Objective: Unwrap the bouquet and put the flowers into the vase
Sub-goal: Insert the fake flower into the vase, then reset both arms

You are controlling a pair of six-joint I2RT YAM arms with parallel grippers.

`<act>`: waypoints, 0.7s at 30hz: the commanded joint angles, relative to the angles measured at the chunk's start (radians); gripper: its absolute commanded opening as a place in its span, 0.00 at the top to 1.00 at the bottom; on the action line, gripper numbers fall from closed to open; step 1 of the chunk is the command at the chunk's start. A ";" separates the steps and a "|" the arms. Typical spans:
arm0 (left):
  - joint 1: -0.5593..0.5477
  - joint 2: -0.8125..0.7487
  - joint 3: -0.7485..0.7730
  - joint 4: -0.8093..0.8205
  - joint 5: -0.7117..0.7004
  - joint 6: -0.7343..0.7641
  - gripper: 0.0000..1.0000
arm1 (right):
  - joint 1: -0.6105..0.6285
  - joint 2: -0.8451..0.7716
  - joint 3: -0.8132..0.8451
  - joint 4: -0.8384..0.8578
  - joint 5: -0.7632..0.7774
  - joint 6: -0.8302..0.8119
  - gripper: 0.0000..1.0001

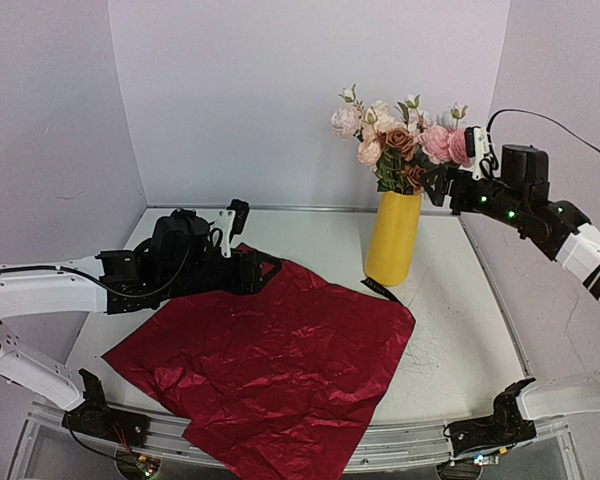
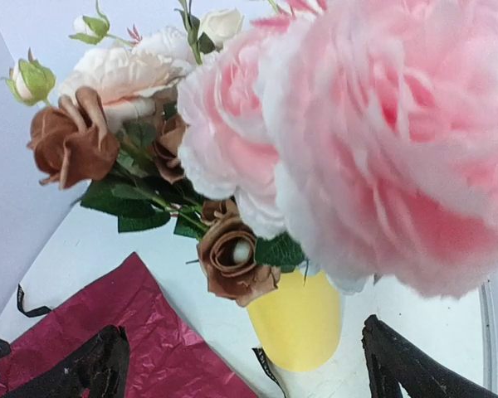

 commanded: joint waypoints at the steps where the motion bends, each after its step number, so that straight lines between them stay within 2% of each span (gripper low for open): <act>1: -0.002 -0.064 0.006 -0.005 -0.057 0.014 0.40 | -0.003 -0.066 -0.080 0.029 -0.003 -0.042 0.02; 5: -0.002 -0.085 0.000 -0.012 -0.090 0.019 0.38 | -0.003 -0.116 -0.175 0.073 -0.005 -0.015 0.02; 15: -0.002 -0.105 -0.022 -0.037 -0.216 0.052 0.32 | -0.002 -0.258 -0.465 0.313 -0.022 0.022 0.02; 16: -0.003 -0.109 -0.033 -0.038 -0.234 0.058 0.30 | -0.002 -0.260 -0.488 0.324 -0.007 0.026 0.02; 19: -0.003 -0.129 -0.078 -0.012 -0.282 0.070 0.01 | -0.003 -0.262 -0.558 0.391 0.026 0.047 0.02; 21: -0.004 -0.136 -0.107 0.015 -0.298 0.134 0.00 | -0.003 -0.234 -0.608 0.443 0.093 0.056 0.02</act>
